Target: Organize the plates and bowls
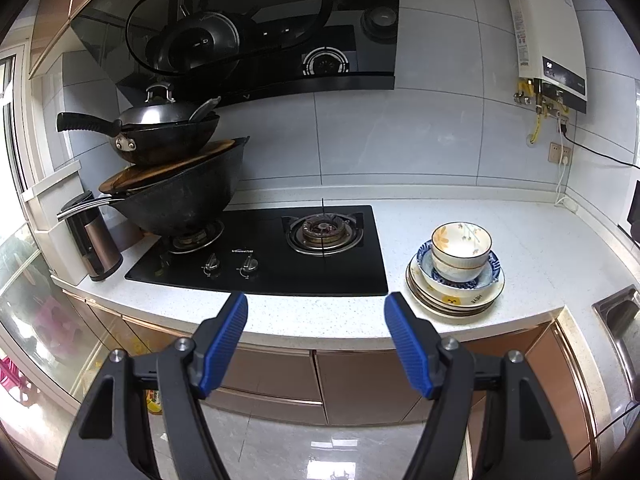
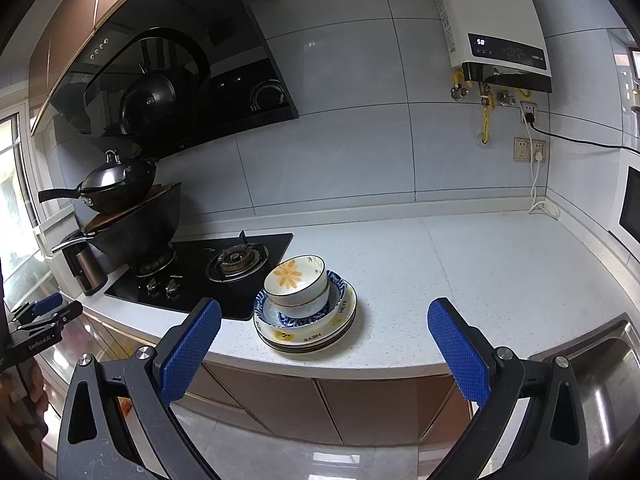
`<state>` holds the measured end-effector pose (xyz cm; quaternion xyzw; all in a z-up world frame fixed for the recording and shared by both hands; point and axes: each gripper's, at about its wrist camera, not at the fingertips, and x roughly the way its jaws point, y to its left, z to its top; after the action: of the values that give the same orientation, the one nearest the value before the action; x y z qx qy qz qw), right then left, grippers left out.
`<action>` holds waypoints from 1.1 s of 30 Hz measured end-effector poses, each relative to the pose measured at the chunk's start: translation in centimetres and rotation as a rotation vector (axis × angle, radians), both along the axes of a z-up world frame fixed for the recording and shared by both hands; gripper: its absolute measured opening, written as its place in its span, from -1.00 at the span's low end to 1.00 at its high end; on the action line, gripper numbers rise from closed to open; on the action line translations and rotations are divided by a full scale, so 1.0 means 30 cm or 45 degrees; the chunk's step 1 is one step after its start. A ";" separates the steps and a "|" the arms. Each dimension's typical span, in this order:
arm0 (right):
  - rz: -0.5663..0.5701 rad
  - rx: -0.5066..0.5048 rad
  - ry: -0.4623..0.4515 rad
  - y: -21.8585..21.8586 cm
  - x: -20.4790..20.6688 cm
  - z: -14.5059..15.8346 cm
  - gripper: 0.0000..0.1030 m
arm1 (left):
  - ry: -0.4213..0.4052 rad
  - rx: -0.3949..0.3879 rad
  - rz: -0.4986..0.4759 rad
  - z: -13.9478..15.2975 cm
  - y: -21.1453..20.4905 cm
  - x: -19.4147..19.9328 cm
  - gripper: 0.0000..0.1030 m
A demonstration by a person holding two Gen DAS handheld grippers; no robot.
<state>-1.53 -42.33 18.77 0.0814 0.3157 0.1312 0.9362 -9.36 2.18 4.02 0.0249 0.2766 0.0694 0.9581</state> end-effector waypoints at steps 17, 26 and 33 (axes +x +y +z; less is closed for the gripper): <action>0.045 -0.045 0.040 0.002 -0.015 -0.010 0.98 | -0.002 0.019 0.009 0.010 -0.001 -0.048 0.36; 0.030 -0.042 0.055 -0.035 -0.039 -0.005 0.98 | 0.013 0.006 0.084 0.027 0.055 -0.108 0.36; 0.012 -0.030 0.106 -0.049 -0.085 -0.021 0.98 | -0.014 -0.003 0.100 0.051 0.057 -0.142 0.36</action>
<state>-4.08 -43.80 18.12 0.0743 0.3563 0.1284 0.9225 -13.62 3.89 5.55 0.0125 0.2721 0.1067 0.9563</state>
